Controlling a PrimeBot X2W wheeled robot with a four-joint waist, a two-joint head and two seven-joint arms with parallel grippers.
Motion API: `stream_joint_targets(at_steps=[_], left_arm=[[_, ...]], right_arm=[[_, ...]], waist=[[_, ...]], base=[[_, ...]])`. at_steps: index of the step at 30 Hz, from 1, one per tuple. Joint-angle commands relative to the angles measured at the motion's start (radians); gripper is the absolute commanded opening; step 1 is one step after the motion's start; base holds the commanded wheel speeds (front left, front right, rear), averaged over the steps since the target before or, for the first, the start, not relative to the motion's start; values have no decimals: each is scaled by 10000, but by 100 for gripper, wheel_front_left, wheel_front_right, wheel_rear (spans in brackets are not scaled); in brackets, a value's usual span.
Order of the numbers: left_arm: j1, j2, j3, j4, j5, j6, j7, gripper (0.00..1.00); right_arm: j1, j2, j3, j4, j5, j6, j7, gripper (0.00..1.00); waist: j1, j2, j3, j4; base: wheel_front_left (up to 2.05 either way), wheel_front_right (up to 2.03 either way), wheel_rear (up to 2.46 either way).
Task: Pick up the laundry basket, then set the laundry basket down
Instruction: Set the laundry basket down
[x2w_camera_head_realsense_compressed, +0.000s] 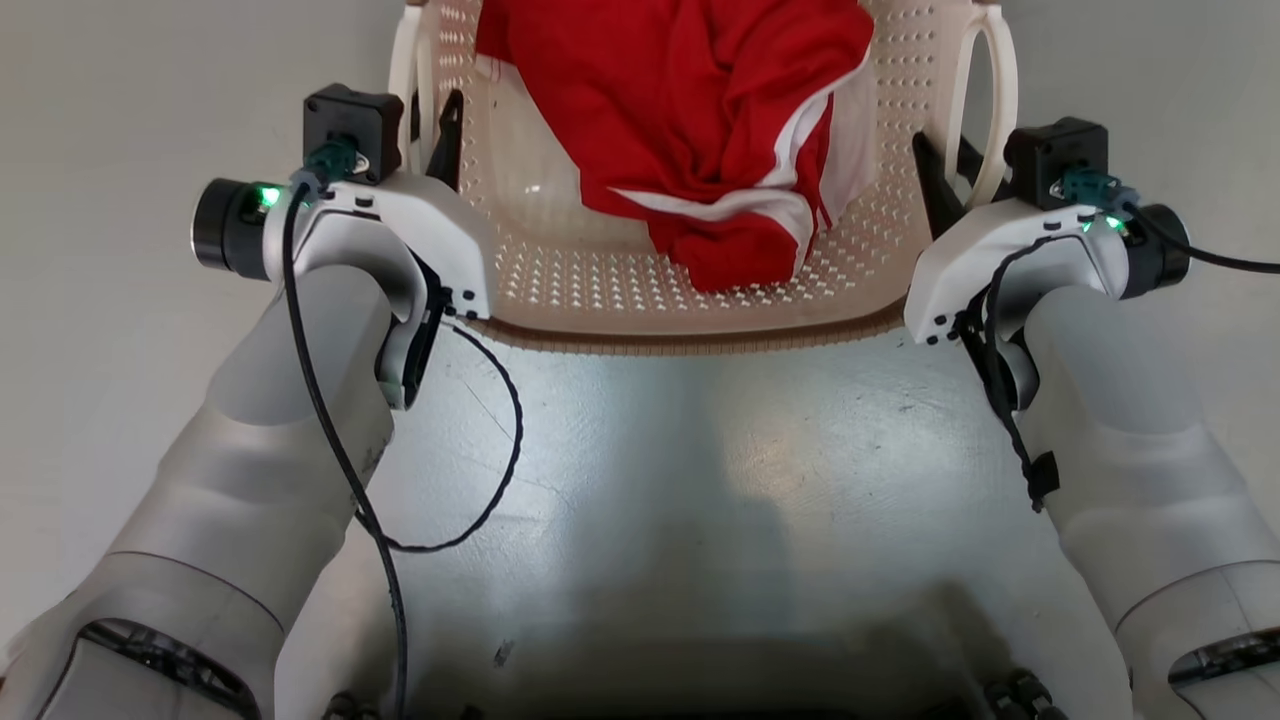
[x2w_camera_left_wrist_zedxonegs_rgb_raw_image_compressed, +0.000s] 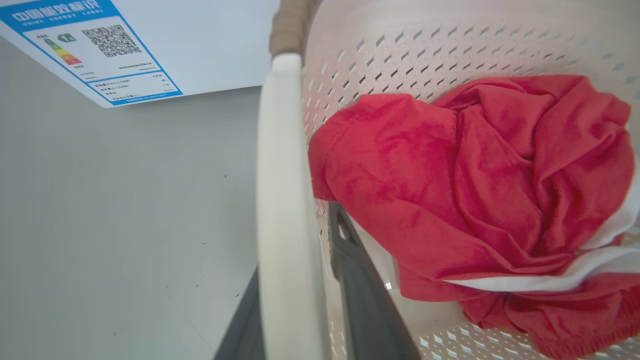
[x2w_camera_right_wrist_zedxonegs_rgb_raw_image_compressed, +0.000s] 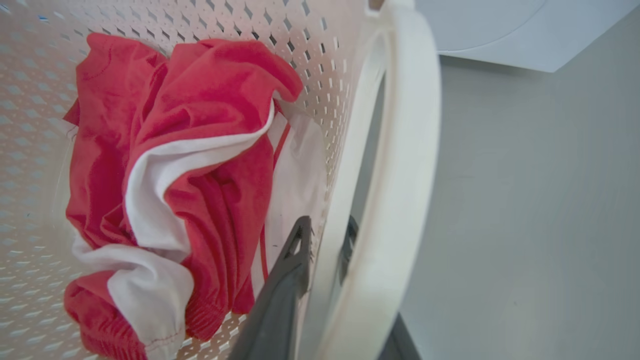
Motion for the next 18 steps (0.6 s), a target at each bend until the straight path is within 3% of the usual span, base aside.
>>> stream_joint_targets(at_steps=[1,18], left_arm=[[-54,168,25,-258,293,-315,-50,0],[-14,-122,1292,68,1700,-809,-51,0]], right_arm=[[212,266,229,-336,-243,175,-196,0],[615,266,-412,-1019,-586,175,-17,0]], waist=[[-1,0,132,-5],[-1,0,669,-1]], base=[[0,0,0],[0,0,0]])
